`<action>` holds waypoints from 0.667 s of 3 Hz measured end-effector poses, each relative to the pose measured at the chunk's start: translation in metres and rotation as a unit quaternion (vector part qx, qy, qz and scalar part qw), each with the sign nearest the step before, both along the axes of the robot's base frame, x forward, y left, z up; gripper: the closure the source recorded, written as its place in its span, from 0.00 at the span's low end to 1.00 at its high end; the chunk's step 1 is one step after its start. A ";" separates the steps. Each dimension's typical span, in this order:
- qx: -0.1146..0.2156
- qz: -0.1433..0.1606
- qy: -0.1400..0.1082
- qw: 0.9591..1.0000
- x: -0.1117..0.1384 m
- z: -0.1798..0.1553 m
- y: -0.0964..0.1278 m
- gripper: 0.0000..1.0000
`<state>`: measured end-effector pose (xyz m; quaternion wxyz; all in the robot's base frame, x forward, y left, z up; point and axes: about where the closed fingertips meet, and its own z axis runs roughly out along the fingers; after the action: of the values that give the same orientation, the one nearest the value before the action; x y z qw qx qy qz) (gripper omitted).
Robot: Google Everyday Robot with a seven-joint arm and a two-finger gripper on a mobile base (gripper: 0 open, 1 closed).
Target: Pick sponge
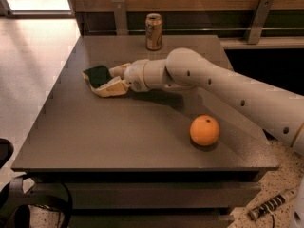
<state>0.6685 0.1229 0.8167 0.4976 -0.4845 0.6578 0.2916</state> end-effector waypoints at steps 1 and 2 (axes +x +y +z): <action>0.000 0.001 0.000 1.000 -0.001 0.000 0.002 1.00; 0.006 0.004 -0.001 1.000 -0.002 0.001 0.003 1.00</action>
Offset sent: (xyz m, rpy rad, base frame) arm -0.0005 0.0015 -0.0002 0.0002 0.0005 0.0024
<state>0.6664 0.1259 0.8175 0.4998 -0.4849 0.6535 0.2968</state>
